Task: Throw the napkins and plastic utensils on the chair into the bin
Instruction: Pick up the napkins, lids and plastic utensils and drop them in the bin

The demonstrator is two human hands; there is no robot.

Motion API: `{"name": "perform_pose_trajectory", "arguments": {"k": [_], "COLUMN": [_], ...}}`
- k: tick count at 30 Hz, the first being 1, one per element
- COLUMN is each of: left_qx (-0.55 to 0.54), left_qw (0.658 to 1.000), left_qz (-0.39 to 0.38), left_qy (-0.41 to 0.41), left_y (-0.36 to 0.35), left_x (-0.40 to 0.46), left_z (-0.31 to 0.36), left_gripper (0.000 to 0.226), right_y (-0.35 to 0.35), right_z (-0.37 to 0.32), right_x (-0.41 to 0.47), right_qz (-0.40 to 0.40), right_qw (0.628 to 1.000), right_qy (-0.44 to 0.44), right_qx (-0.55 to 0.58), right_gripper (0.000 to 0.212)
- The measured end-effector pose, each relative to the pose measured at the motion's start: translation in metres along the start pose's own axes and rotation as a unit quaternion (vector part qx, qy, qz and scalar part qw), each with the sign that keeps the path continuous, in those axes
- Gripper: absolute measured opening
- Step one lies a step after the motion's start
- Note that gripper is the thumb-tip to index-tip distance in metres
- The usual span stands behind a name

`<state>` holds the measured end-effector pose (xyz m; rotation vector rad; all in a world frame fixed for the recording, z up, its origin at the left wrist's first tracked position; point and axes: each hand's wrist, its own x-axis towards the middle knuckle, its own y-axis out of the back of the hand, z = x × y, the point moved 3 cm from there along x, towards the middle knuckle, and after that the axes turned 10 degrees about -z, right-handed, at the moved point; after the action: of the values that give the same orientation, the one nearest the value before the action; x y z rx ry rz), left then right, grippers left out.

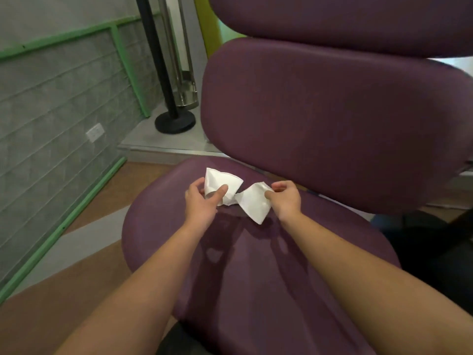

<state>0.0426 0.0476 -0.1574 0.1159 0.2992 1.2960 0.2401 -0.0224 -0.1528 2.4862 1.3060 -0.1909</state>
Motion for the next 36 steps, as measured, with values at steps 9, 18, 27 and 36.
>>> {"name": "perform_pose_trajectory", "arguments": {"k": [9, 18, 27, 36], "left_qx": [0.019, 0.096, 0.119, 0.14], "left_qw": [0.989, 0.946, 0.925, 0.89], "left_qz": [-0.139, -0.292, -0.342, -0.427], "left_qy": [-0.047, -0.105, -0.11, -0.078], "left_y": [-0.095, -0.251, -0.359, -0.413], "left_x": [-0.082, -0.197, -0.265, -0.296], "left_z": [0.035, 0.059, 0.061, 0.038], "left_gripper": [0.066, 0.072, 0.057, 0.064], "right_y": [0.147, 0.307, 0.414, 0.447], "right_z": [0.037, 0.106, 0.173, 0.207], "right_x": [-0.096, -0.211, -0.268, -0.27], "right_qz": [0.08, 0.241, 0.331, 0.368], "right_qw": [0.997, 0.969, 0.938, 0.913], "right_qy": [-0.016, -0.045, -0.106, -0.163], "right_qx": [-0.008, 0.016, -0.002, -0.059], "right_gripper": [0.02, 0.018, 0.016, 0.019]}}
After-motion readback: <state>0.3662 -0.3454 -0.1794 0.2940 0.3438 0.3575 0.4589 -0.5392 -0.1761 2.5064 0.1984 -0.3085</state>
